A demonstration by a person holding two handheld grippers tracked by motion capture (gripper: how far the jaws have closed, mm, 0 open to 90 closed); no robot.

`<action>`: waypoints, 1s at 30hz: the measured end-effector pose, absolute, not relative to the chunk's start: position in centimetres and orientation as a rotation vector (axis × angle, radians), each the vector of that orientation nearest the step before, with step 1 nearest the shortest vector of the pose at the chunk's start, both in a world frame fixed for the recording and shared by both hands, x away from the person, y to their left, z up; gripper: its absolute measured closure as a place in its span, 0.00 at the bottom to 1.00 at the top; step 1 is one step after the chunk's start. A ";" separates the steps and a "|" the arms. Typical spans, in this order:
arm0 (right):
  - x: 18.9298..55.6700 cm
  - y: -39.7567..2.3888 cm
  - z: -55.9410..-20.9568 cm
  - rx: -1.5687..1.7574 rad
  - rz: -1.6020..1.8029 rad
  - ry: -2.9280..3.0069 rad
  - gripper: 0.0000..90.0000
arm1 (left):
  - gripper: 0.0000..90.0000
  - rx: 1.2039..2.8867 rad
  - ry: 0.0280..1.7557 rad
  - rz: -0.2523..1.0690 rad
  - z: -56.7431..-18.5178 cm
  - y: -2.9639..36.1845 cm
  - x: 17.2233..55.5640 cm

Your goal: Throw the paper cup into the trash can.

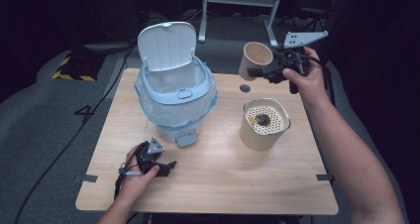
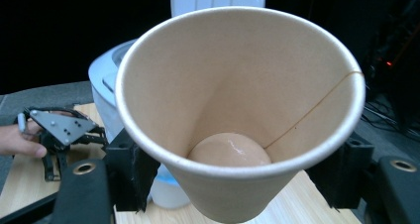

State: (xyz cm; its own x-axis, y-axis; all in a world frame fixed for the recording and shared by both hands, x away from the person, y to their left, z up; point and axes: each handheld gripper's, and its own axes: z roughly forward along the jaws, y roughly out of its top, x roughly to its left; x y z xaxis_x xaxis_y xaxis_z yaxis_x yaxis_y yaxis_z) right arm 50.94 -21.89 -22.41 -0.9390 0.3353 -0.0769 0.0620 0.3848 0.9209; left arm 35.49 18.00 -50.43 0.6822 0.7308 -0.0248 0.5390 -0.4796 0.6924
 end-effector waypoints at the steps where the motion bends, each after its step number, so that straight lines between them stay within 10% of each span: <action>1: 51.1 -21.4 -22.3 0.339 1.579 2.399 0.32 | 0.18 2.202 0.970 0.358 -50.4 18.0 35.5; 30: 54.0 -7.4 -21.7 0.278 1.625 2.475 0.32 | 0.16 2.211 0.966 0.358 -50.4 17.9 35.8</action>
